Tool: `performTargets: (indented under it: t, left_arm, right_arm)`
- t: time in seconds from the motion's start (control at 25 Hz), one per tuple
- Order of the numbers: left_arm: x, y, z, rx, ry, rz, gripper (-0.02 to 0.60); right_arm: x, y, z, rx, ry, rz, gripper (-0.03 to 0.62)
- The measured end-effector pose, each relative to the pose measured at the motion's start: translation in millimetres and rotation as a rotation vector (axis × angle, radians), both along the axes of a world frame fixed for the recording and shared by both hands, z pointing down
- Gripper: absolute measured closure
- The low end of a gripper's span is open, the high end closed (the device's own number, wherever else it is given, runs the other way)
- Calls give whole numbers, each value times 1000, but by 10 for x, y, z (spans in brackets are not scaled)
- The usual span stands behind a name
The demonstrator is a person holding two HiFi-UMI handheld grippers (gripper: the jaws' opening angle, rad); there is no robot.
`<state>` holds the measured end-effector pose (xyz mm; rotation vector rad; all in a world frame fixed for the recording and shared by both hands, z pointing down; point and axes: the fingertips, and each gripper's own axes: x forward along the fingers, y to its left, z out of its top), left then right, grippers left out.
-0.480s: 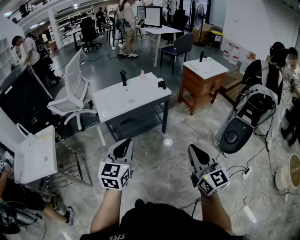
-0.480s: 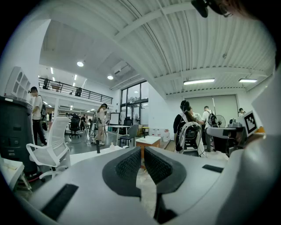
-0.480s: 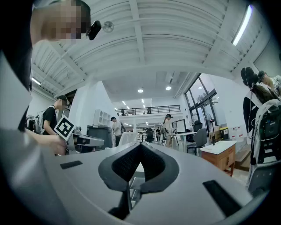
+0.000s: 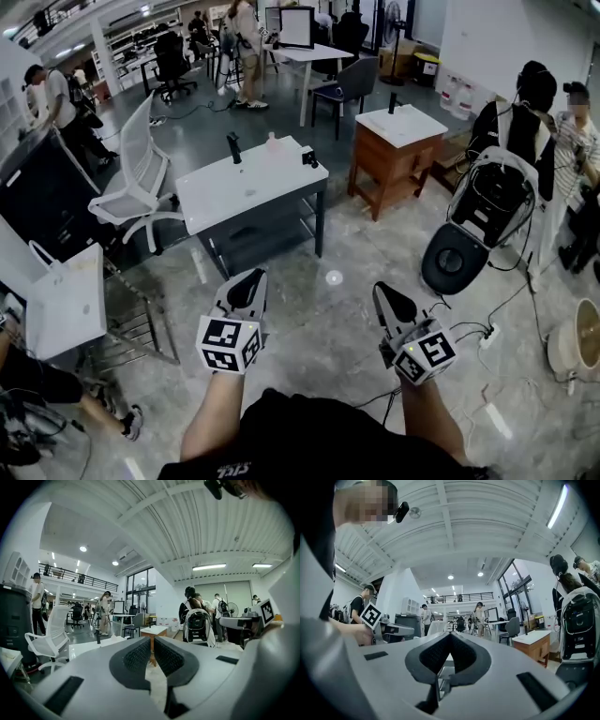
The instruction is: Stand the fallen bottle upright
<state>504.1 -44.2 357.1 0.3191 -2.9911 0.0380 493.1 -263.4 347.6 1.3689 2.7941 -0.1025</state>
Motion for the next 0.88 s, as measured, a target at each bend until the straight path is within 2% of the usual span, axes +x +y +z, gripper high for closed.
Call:
performTargets:
  t: [0.24, 0.44, 0.68, 0.88]
  left_arm:
    - [70, -242, 54, -3, 16, -4, 546]
    - [-28, -276, 115, -10, 28, -7, 546]
    - [-331, -257, 191, -28, 45, 0, 546]
    - [-757, -174, 296, -13, 55, 14, 546]
  right_arm:
    - [33, -266, 36, -13, 12, 13, 583]
    - [-82, -383, 71, -58, 31, 28, 580]
    - [-344, -349, 162, -65, 70, 33, 580]
    - [-693, -238, 238, -64, 93, 31, 579]
